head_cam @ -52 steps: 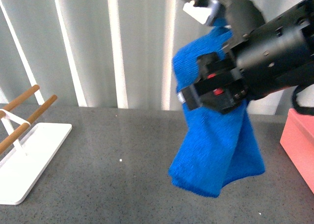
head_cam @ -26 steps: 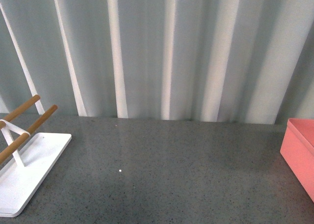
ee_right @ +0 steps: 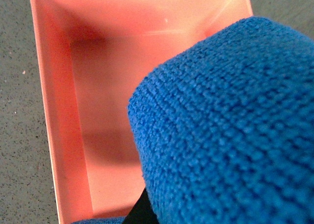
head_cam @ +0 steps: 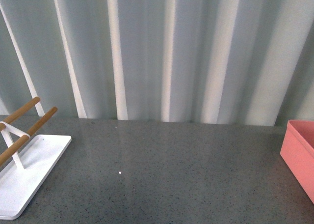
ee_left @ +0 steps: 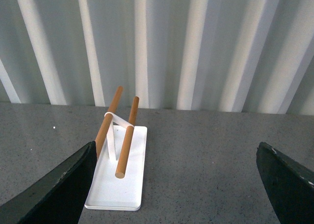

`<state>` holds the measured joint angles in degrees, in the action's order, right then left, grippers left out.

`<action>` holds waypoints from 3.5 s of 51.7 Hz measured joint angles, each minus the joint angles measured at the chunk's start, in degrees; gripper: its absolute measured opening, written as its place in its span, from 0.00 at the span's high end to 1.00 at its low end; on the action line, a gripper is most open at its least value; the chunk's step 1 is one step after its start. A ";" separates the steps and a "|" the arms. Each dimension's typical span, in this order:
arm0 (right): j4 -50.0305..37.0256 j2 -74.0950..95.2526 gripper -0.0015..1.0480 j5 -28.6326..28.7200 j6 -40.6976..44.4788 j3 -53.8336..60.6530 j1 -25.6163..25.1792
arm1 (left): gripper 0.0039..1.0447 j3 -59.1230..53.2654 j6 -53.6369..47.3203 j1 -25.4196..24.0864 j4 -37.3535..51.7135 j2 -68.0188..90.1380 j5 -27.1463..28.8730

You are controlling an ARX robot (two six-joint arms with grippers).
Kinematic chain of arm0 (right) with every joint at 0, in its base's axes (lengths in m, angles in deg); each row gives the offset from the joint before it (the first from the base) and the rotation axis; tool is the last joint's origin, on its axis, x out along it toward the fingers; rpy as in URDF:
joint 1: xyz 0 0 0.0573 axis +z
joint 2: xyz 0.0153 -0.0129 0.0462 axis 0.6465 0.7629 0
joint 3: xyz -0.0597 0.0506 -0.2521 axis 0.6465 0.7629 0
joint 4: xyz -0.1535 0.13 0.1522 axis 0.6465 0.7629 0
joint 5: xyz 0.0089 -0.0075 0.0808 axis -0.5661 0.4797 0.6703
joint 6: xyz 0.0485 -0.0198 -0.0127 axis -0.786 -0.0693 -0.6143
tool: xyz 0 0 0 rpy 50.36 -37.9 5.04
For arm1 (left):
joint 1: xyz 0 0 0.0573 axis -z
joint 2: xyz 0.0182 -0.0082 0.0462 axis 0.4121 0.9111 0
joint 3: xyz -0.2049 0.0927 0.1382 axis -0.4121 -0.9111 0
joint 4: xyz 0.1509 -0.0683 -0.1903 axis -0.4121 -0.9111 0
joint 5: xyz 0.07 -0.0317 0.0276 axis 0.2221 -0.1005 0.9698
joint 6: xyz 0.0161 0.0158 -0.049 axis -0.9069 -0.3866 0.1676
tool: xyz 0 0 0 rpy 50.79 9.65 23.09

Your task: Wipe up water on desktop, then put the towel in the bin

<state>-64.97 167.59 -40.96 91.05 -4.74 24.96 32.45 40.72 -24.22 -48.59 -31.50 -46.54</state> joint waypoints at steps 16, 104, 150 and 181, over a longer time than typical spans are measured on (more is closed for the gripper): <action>2.08 5.16 0.92 3.67 -0.81 -4.85 -2.29 | 0.06 0.00 0.00 0.00 0.00 0.00 0.02; 11.82 7.06 0.07 2.19 -3.48 -6.56 0.57 | 0.06 0.00 0.00 0.00 0.00 0.00 0.00; 6.25 8.17 0.07 -3.28 3.76 -6.23 1.01 | 0.06 0.00 0.00 0.00 0.00 0.00 0.00; 4.55 2.25 0.07 -4.37 5.86 0.44 -0.02 | 0.06 0.00 0.00 0.00 0.00 -0.02 0.02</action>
<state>-60.42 169.84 -45.33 96.90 -4.30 24.94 32.45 40.72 -24.22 -48.59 -31.52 -46.52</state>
